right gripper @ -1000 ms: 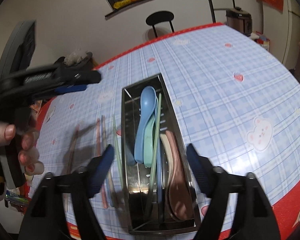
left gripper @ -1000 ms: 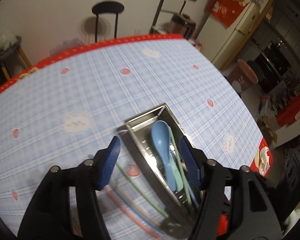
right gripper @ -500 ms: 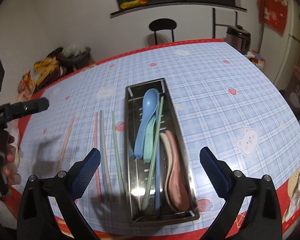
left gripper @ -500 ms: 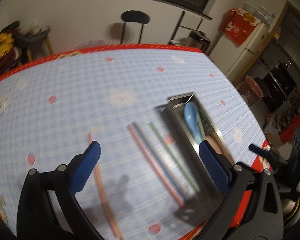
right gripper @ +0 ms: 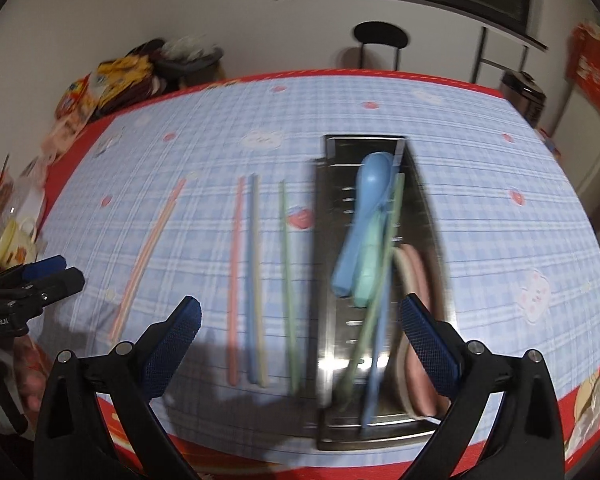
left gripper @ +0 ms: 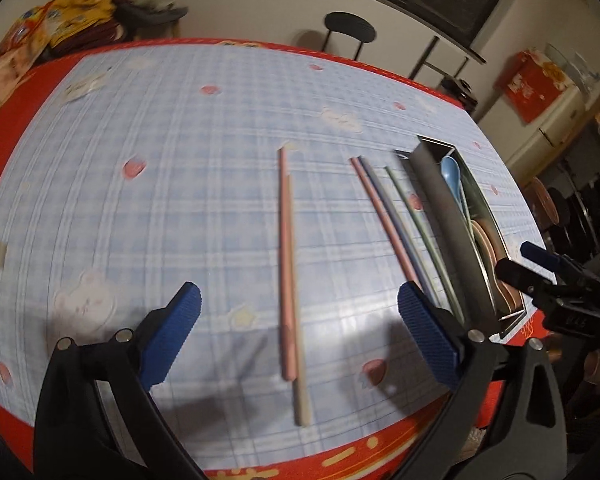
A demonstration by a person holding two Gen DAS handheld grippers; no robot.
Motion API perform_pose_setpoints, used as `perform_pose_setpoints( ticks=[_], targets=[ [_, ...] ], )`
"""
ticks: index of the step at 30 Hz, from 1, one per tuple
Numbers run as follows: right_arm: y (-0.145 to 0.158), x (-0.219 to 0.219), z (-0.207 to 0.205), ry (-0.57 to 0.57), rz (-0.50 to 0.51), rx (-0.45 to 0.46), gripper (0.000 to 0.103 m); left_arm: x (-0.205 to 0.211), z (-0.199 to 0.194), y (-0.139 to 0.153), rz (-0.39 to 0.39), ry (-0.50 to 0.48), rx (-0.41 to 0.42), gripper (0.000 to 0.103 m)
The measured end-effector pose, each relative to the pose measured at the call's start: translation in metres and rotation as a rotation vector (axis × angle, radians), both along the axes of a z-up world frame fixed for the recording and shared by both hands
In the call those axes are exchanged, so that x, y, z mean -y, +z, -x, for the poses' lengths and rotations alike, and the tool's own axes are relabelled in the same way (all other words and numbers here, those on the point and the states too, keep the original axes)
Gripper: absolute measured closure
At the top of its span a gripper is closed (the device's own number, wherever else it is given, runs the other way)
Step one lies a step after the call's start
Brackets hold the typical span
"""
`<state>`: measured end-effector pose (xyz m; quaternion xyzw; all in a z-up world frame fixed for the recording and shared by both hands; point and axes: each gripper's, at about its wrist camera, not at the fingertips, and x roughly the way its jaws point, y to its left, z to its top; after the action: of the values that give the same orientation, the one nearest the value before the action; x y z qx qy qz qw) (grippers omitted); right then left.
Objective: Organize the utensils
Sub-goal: 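Move both tools back over the remaining chopsticks, then close the right tool on a pink chopstick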
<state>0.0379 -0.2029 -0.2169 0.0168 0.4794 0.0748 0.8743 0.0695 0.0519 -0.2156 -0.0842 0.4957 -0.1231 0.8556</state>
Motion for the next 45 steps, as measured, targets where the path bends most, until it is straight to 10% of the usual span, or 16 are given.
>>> perform_pose_setpoints(
  ticks=[32, 45],
  targets=[
    [-0.031, -0.044, -0.025, 0.135, -0.009, -0.153, 0.012, -0.024, -0.021, -0.044, -0.038, 0.064, -0.145, 0.007],
    [-0.036, -0.049, -0.036, 0.2, -0.063, -0.173, 0.051, -0.006, -0.04, -0.047, -0.045, -0.049, -0.131, 0.059]
  ],
)
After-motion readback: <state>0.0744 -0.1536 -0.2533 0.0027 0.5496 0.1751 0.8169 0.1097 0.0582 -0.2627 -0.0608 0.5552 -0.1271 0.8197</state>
